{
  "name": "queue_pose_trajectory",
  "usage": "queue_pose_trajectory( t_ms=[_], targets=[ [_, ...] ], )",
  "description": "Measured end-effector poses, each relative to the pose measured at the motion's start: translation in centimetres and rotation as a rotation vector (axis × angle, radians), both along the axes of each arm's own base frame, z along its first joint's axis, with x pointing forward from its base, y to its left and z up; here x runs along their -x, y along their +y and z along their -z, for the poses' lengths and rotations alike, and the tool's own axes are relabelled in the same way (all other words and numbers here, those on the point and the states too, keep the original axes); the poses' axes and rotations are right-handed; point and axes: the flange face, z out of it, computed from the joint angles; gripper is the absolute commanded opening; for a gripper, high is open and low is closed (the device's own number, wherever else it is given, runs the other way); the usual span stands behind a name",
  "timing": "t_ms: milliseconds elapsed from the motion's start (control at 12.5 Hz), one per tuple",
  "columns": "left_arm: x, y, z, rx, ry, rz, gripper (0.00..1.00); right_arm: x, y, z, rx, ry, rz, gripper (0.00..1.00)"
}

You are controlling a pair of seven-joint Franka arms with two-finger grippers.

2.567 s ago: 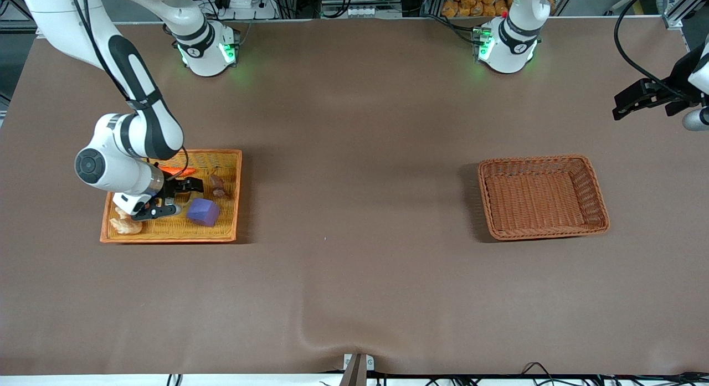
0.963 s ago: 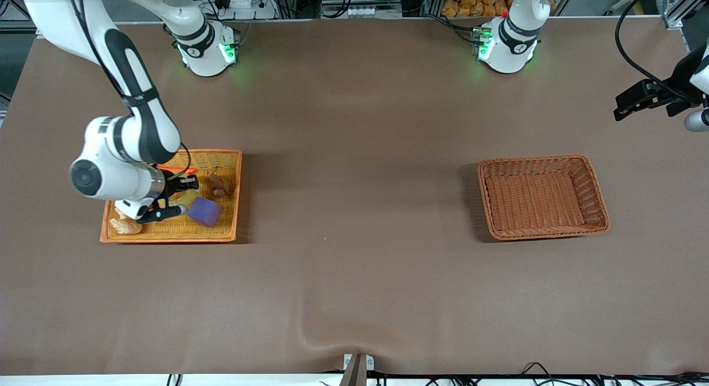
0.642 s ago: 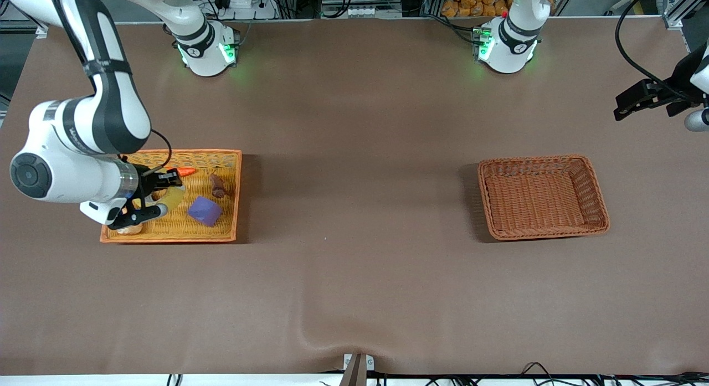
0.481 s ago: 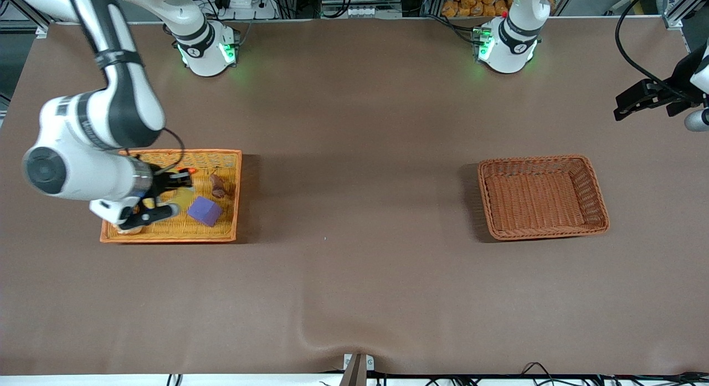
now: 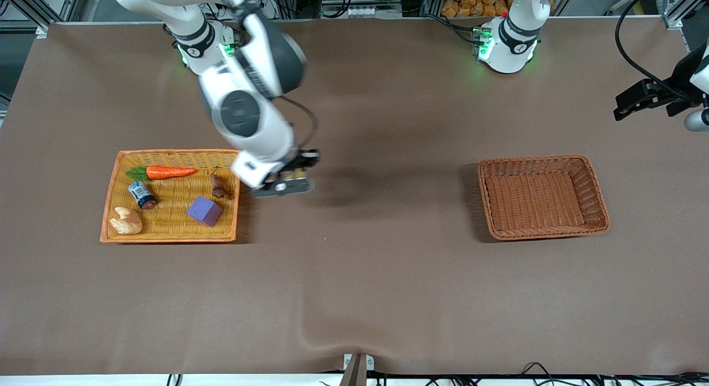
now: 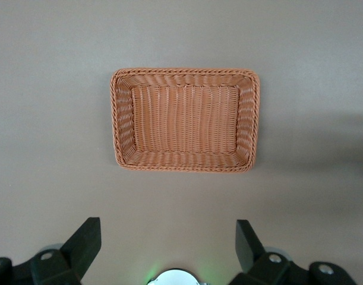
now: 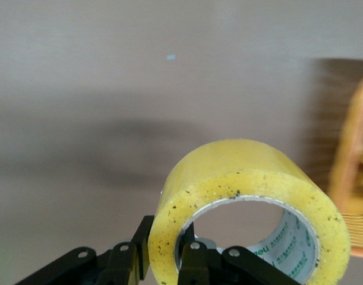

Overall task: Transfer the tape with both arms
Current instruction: 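Lift the tape roll and carry it toward the table middle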

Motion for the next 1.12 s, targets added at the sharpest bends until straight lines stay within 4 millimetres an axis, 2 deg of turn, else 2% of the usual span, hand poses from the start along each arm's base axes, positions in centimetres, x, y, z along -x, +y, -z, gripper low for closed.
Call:
queue_pose_trajectory(
  t_ms=[160,321,481,642,722,802,963,1123],
  targets=[
    [0.0,0.0,0.1,0.000,0.002,0.000,1.00,1.2,6.7,4.2,-0.041,-0.074,0.060,0.00],
    [0.0,0.0,0.3,0.000,0.006,0.000,1.00,2.7,11.3,9.6,-0.074,-0.115,0.074,0.00],
    [-0.1,0.0,0.5,0.000,0.011,0.000,1.00,3.5,13.1,13.6,-0.081,-0.118,0.072,0.00],
    [-0.3,-0.1,1.1,0.000,0.023,0.001,1.00,3.8,13.4,15.5,-0.071,-0.098,0.072,0.03],
    [-0.6,-0.2,1.7,0.001,0.033,0.004,1.00,4.2,13.7,16.0,-0.070,-0.090,0.070,0.29],
    [-1.0,-0.4,2.3,0.001,0.041,0.008,1.00,4.5,13.9,16.2,-0.070,-0.081,0.069,0.49],
    [-1.7,-1.0,3.5,0.003,0.057,0.020,1.00,4.9,14.2,16.4,-0.074,-0.065,0.073,0.56],
    [-2.3,-1.5,4.6,0.004,0.072,0.030,1.00,5.0,14.2,16.6,-0.074,-0.059,0.076,0.80]
  ],
)
